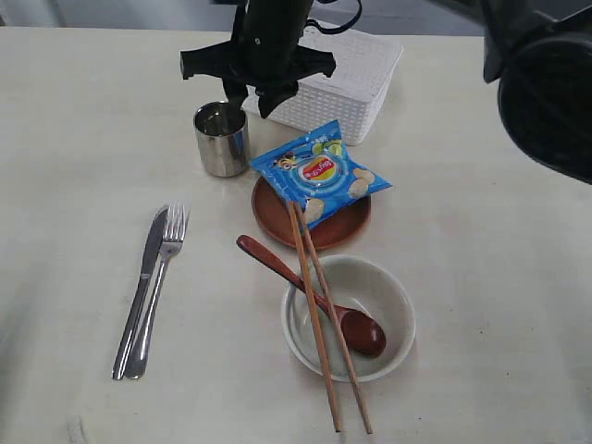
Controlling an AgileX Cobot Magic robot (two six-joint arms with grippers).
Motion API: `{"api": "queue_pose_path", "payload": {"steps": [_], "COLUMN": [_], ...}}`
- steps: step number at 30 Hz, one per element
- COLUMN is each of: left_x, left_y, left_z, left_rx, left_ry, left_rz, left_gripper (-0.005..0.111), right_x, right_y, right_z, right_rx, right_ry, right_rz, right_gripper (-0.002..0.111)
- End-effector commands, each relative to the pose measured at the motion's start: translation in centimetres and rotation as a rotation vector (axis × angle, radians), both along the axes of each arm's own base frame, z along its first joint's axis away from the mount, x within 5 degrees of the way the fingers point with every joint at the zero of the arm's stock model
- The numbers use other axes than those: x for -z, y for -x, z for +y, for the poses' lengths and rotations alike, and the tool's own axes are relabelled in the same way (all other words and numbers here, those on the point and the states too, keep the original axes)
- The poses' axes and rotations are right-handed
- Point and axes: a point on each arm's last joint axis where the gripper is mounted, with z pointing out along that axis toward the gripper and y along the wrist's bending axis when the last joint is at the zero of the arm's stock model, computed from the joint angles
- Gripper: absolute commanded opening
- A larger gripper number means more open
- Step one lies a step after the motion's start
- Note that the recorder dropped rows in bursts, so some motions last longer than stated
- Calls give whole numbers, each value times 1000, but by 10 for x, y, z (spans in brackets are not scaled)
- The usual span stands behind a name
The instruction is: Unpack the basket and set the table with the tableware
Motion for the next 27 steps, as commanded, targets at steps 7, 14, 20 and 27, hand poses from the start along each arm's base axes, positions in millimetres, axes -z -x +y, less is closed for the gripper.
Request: {"api": "queue_pose_path", "payload": {"steps": [7, 14, 20, 27], "left_x": [0, 0, 0, 0], "left_y": [0, 0, 0, 0], "left_z": [0, 0, 0, 0], "left_rx": [7, 7, 7, 7], "left_ry": [3, 3, -4, -4], "left_rz": [-7, -7, -8, -8], "left_gripper": [0, 0, 0, 0], "right_x": [15, 19, 20, 20], "right_y": [-10, -8, -1, 8], "right_z": [6, 6, 11, 20], "right_rx": [34, 32, -30, -74], "right_ry": [-40, -41, -30, -20], "right_rz": [-26, -2, 24, 32], "right_gripper": [40, 39, 10, 0]}}
